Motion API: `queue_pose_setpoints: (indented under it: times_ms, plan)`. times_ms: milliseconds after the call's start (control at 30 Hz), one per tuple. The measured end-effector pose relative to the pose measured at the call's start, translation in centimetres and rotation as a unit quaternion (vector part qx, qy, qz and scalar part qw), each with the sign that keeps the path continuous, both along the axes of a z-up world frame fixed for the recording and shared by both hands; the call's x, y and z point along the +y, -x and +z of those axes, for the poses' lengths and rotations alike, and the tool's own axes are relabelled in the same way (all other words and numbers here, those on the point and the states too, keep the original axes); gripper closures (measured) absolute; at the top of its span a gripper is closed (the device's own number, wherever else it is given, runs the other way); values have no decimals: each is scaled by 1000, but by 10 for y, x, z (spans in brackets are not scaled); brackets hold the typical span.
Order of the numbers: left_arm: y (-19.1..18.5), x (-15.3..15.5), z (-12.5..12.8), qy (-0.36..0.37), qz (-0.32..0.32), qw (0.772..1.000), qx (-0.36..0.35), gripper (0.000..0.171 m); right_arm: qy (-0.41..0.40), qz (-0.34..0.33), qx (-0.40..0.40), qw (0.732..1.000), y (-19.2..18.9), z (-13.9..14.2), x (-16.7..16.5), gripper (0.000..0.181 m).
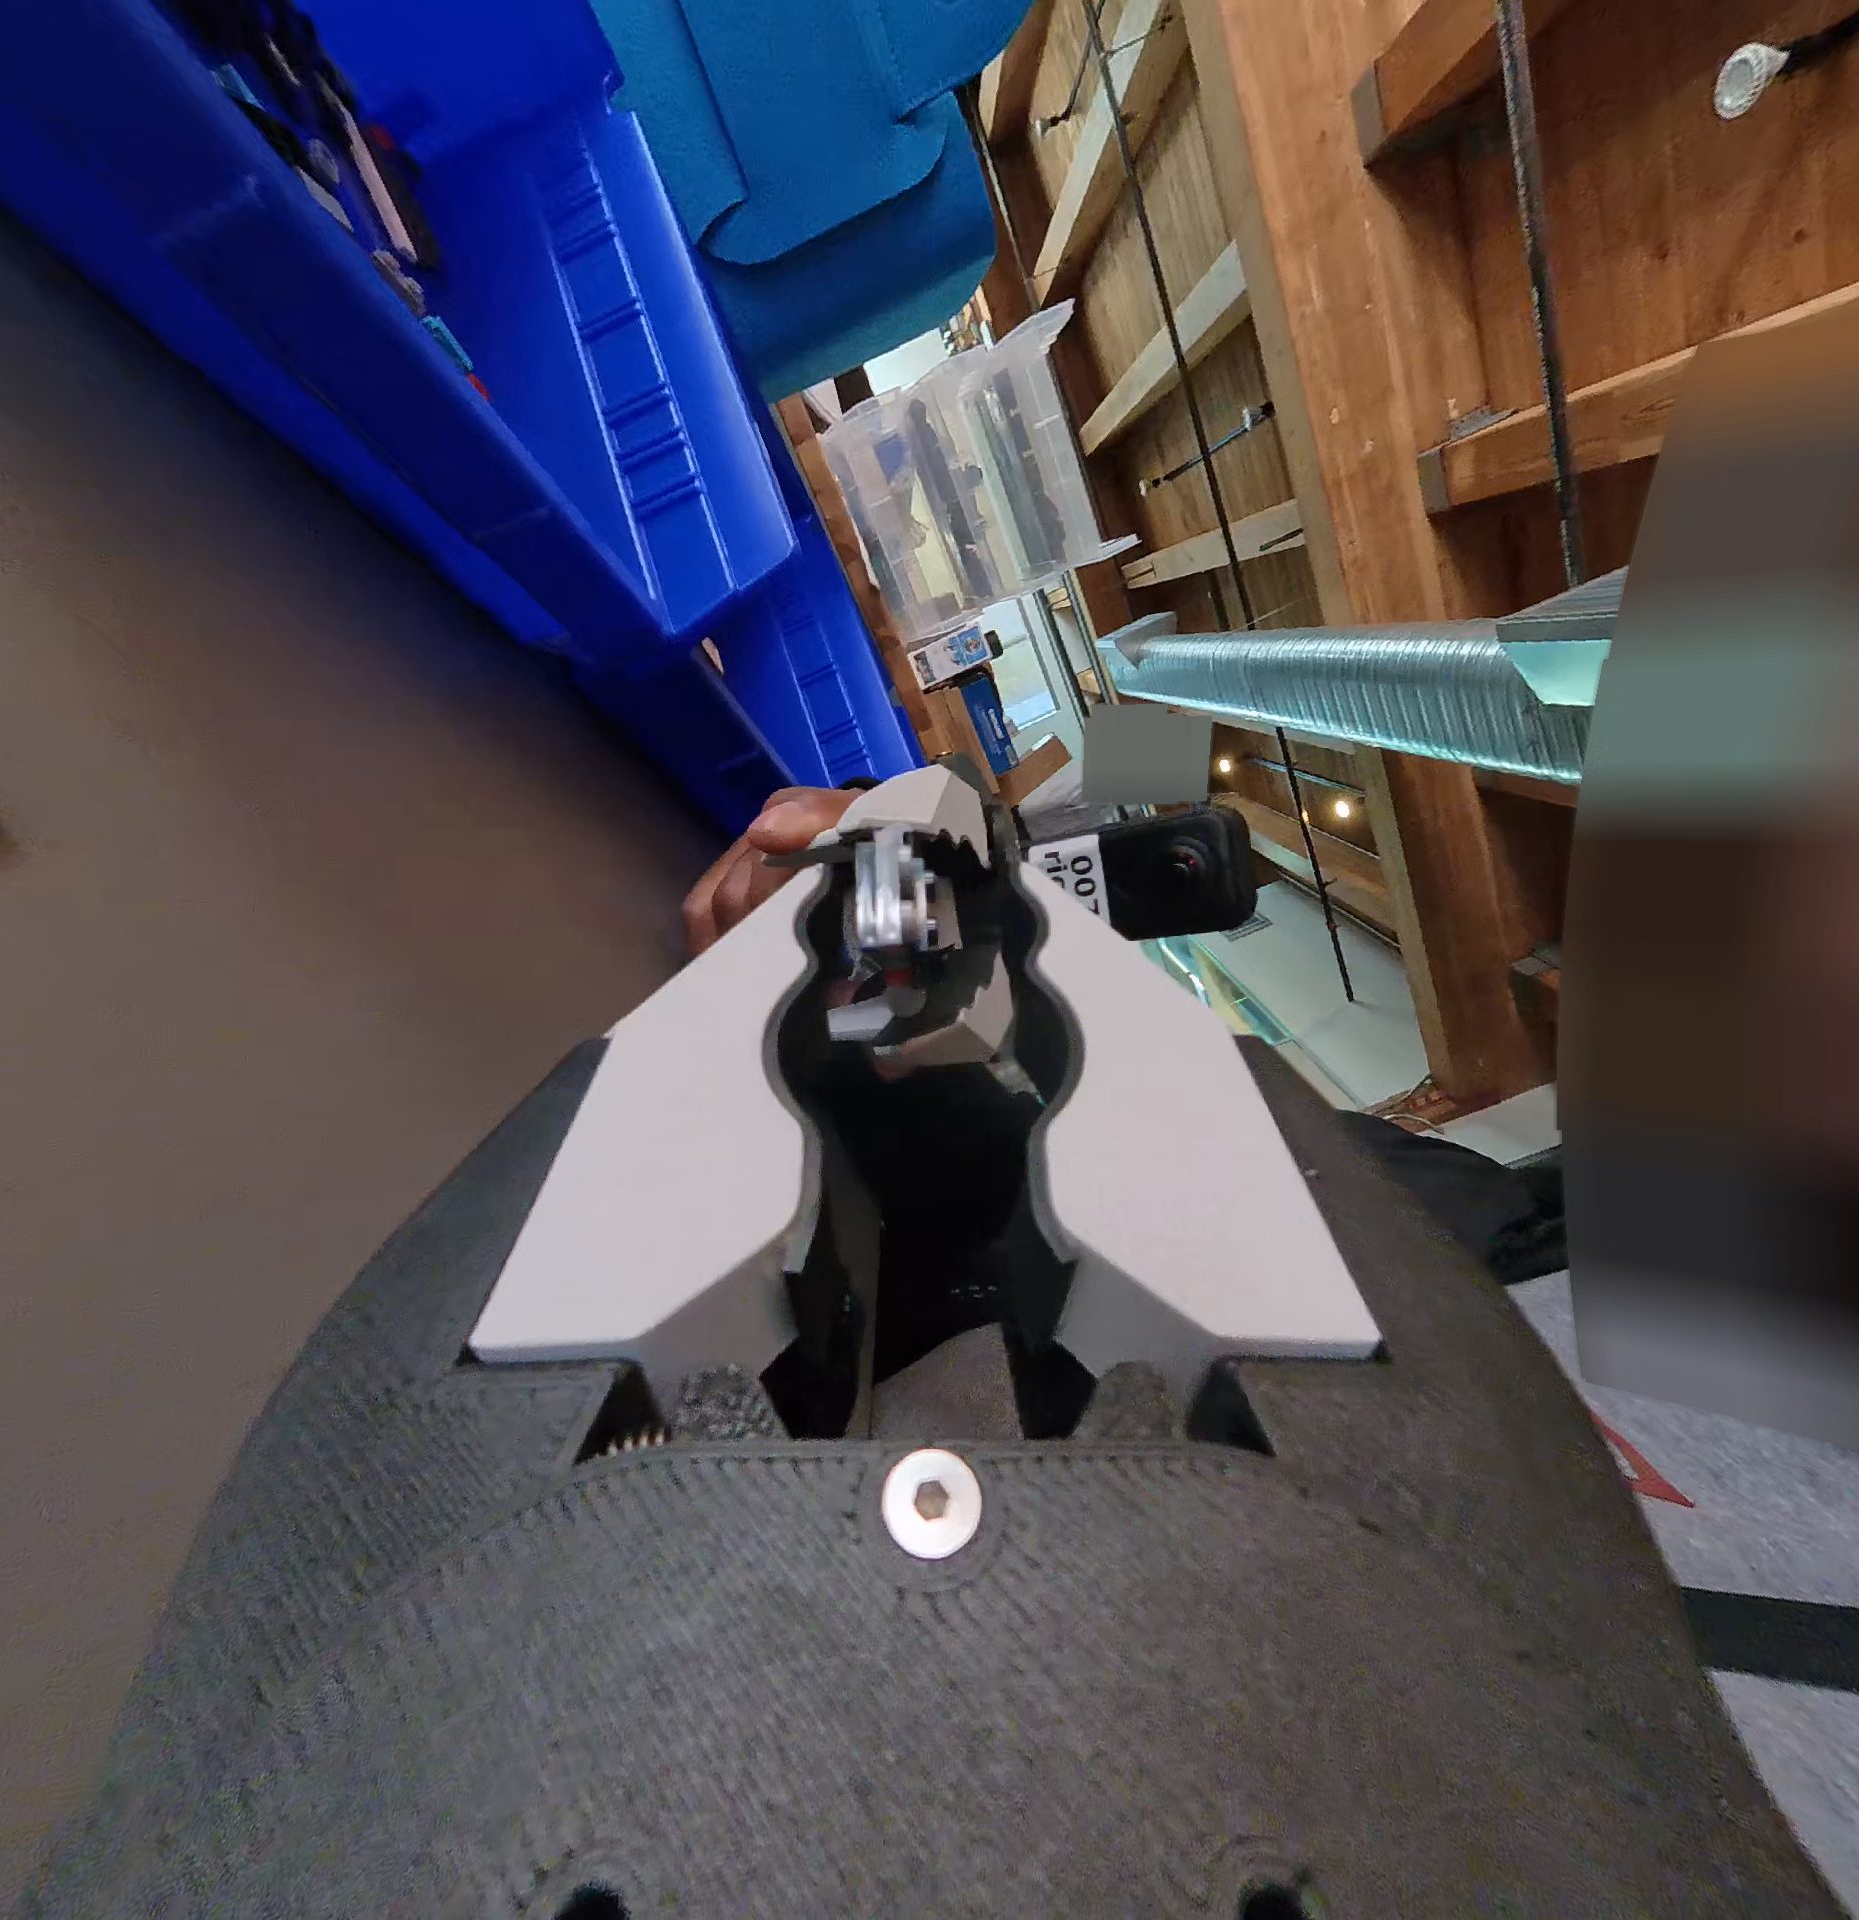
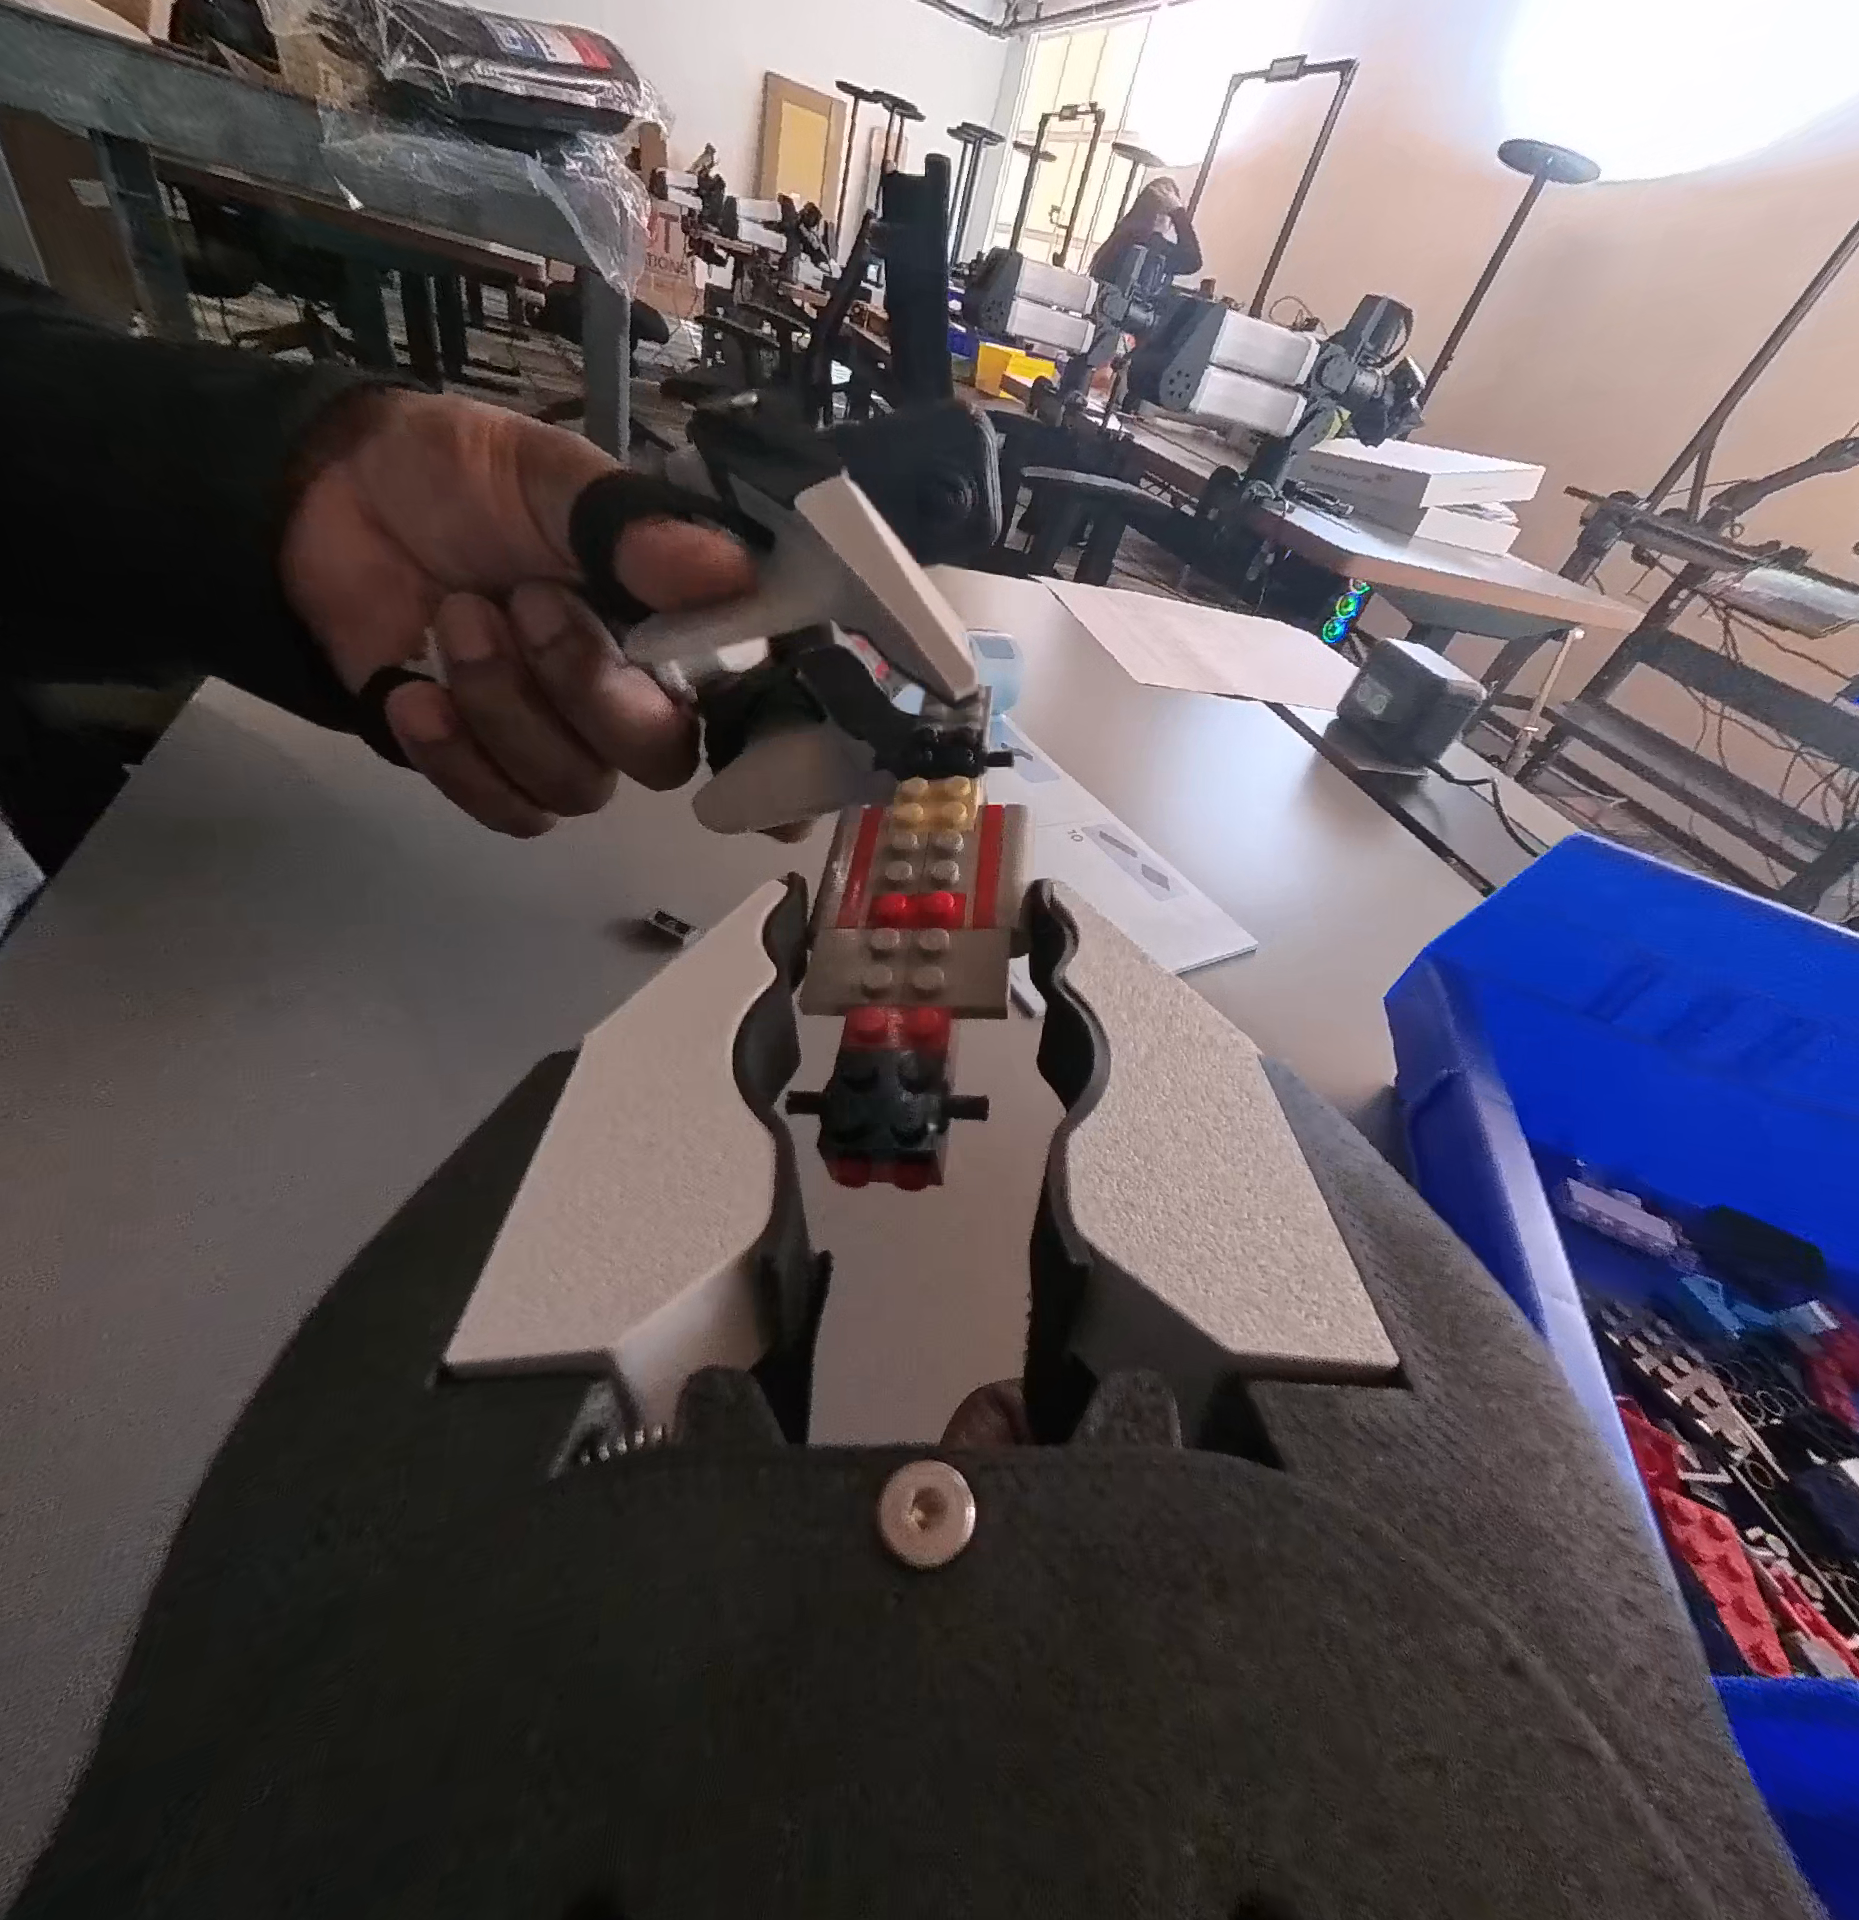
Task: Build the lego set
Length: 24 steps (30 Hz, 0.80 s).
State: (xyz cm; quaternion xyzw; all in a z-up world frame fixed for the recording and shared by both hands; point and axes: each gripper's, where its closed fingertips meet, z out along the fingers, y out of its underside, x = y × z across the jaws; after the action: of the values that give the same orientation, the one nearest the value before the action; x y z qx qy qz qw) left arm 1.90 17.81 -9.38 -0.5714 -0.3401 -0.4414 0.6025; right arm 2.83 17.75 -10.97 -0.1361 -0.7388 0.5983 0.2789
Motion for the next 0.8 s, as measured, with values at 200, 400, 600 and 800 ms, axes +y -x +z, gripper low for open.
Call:
queue_pose_setpoints:
  times_ms: [200, 400, 600, 800]
  plan:
    - [0, -7, 5, -43, 16, 999, 12, 144, -32, -26, 62, 997, 1, 3, 1, 136]
    - [-2, -10, 8, -75, 29, 996, 47, 158, -51, -39, 122, 990, -2, 9, -2, 136]
    - [-5, -11, 12, -88, 27, 994, 60, 158, -56, -53, 155, 985, -3, 14, -2, 136]
    - [-7, -11, 12, -99, 30, 993, 62, 158, -62, -63, 172, 981, -2, 15, -3, 136]
